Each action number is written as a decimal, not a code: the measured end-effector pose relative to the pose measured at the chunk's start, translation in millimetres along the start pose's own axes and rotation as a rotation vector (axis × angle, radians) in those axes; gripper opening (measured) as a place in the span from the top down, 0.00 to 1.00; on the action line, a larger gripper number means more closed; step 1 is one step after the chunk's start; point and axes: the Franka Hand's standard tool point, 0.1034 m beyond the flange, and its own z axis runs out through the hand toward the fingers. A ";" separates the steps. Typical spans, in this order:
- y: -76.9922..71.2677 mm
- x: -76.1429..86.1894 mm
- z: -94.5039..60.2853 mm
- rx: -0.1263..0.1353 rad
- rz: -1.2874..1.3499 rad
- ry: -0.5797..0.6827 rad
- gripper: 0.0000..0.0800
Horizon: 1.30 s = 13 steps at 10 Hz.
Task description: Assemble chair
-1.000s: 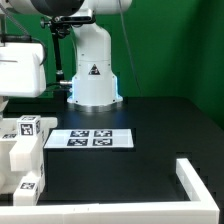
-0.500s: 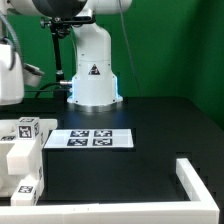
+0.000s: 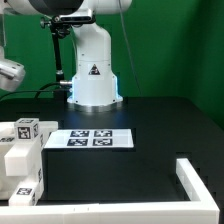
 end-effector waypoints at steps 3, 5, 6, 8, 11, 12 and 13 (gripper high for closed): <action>0.3 -0.1 0.5 -0.001 0.043 0.000 0.58; 0.6 0.7 -1.1 0.001 -0.111 0.000 0.37; 0.0 0.2 -1.6 0.004 -0.238 0.004 0.23; 0.7 0.6 -0.7 0.002 -0.335 0.004 0.20; 0.8 1.0 -0.6 0.001 -0.543 0.005 0.19; 0.8 0.6 -0.6 0.001 -0.565 0.003 0.19; 0.0 -2.1 -1.4 -0.002 -0.541 -0.005 0.19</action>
Offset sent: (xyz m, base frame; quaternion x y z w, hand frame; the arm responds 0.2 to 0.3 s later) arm 0.0000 0.0000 0.0000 0.0000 0.0000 -0.0650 0.9979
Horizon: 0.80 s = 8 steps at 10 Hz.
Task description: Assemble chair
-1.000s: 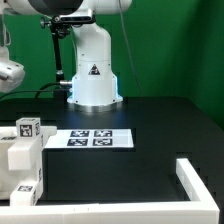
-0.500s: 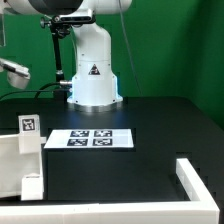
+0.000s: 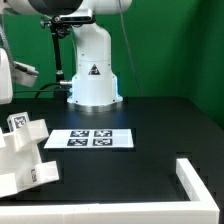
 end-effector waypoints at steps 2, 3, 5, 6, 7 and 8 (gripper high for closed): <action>-0.8 1.5 -4.5 0.010 -0.006 0.002 0.19; -2.1 1.8 -6.8 0.014 -0.007 0.004 0.19; -7.2 2.6 -12.9 0.022 -0.010 -0.007 0.19; -8.5 4.1 -15.5 0.025 -0.012 -0.006 0.19; -7.9 3.8 -13.9 0.023 -0.012 -0.007 0.19; -7.6 3.6 -13.1 0.021 -0.012 -0.007 0.19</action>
Offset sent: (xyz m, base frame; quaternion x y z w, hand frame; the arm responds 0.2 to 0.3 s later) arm 0.0045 0.0070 0.0134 -0.0029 -0.0143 -0.0122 0.9998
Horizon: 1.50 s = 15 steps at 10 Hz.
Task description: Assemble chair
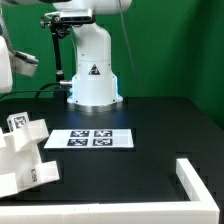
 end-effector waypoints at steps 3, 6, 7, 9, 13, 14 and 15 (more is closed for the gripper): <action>-33.8 0.9 -16.1 0.016 -0.008 -0.018 0.19; -69.4 3.5 -12.5 0.018 -0.041 0.009 0.19; -67.9 4.7 -12.5 0.016 -0.038 0.009 0.19; -68.5 4.3 -11.6 0.016 -0.039 0.009 0.19; -82.6 3.6 1.6 0.002 -0.038 0.025 0.19; -82.8 2.4 4.4 -0.001 -0.035 0.023 0.19; -82.5 1.8 7.2 -0.005 -0.036 0.024 0.19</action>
Offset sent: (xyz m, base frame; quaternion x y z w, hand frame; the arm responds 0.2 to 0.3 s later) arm 0.0798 0.0356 0.0143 0.0074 -0.0013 -0.0265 0.9996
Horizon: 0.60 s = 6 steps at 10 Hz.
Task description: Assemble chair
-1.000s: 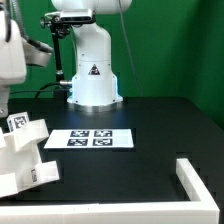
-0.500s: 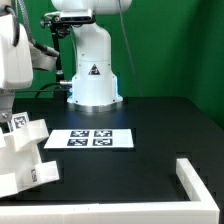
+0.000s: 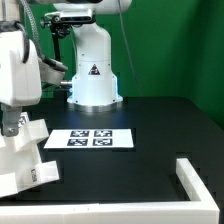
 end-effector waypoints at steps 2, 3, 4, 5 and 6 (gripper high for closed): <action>0.8 1.7 4.9 -0.004 -0.002 0.013 0.19; 0.8 1.6 5.0 -0.004 -0.001 0.014 0.19; 0.0 1.5 5.2 -0.003 0.002 0.015 0.19; -1.5 1.7 5.6 0.000 0.002 0.021 0.19; -3.6 1.8 6.1 0.003 0.003 0.028 0.19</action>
Offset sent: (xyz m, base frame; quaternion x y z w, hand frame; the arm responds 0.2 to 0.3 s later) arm 0.0037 0.0058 -0.0034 0.0011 0.0033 0.0073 1.0000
